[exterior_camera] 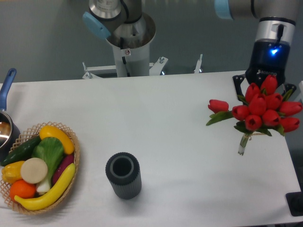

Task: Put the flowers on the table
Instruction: 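Lower the held tulip bouquet toward the table surface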

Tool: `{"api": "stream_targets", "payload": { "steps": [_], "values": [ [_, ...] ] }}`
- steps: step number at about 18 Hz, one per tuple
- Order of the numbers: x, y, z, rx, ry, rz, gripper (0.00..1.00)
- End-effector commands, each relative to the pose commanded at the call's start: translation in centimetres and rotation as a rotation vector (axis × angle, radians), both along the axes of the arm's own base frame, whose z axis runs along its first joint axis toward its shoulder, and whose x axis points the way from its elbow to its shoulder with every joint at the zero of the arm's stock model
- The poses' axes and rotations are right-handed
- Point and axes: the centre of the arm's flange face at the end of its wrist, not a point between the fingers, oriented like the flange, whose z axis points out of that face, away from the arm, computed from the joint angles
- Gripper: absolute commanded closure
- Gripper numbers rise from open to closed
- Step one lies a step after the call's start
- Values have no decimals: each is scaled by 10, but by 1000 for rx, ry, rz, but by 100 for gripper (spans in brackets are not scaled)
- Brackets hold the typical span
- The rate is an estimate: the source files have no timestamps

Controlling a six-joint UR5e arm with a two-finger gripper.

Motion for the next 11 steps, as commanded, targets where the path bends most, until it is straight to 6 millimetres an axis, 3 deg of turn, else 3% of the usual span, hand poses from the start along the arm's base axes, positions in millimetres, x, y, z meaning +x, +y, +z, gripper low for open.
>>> {"api": "stream_targets", "payload": {
  "steps": [3,11],
  "values": [
    [12,21,-20,-142,39,-36,62],
    [19,64,-84,-556,94,-164,62]
  ]
}}
